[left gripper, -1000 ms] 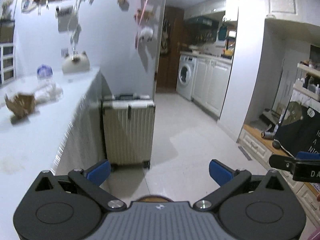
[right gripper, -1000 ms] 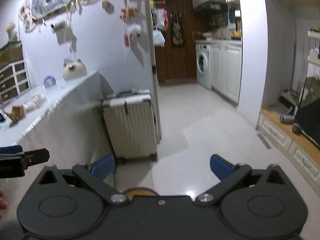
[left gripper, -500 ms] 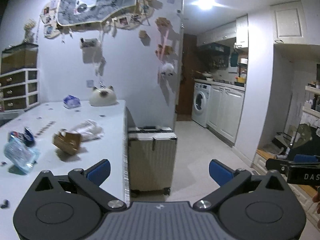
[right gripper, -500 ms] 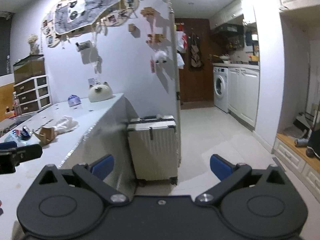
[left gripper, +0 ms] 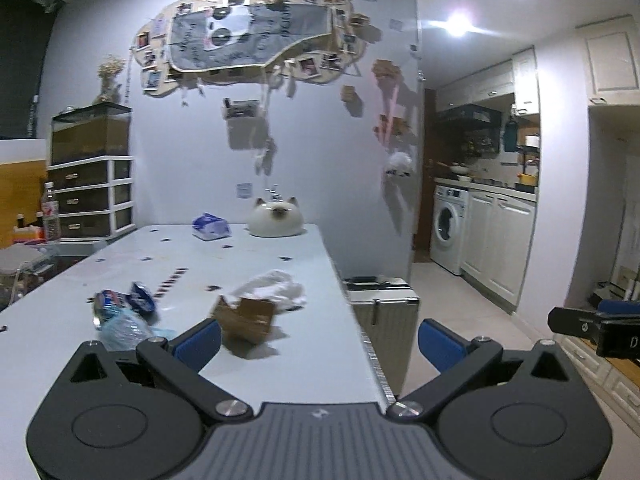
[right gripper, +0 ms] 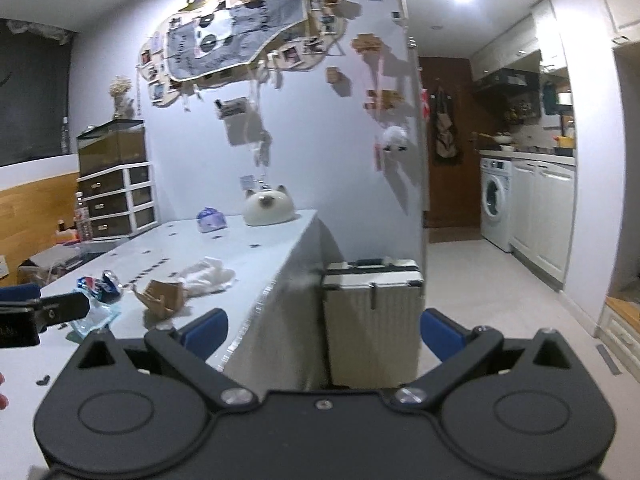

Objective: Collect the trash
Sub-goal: 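Move both open tools back toward the trash on the table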

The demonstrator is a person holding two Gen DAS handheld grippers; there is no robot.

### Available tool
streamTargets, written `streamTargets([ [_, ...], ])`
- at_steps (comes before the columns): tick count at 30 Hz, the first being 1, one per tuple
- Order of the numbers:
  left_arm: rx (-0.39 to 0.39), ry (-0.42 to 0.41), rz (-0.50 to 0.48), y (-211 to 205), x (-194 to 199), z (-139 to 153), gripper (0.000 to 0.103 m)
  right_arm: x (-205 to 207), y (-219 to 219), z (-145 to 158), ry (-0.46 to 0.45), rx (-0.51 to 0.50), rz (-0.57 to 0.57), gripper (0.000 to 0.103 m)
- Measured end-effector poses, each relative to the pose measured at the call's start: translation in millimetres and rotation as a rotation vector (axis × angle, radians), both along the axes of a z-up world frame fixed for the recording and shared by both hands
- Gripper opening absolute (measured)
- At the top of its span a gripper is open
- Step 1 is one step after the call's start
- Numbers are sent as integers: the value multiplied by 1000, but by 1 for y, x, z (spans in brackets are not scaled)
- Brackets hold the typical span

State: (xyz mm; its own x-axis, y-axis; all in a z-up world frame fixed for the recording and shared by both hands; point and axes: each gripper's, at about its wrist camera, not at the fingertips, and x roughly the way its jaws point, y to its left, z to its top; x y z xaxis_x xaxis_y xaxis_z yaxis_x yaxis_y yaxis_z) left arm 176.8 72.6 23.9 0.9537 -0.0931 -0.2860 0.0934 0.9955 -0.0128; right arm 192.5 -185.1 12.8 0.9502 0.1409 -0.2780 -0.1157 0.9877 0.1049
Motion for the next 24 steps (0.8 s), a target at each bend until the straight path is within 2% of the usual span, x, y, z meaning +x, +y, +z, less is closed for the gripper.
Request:
streamTargets([
  [9,5,28,122,76,24,-6,103,32,53,4,-29,1,74,103],
  [19,-299,172,196,163,77,-48,103,73,102,-3,-42,-43,162,103],
  [24,-442,213,224,187,107,-63,103,99,123,1,4,-55,224,103],
])
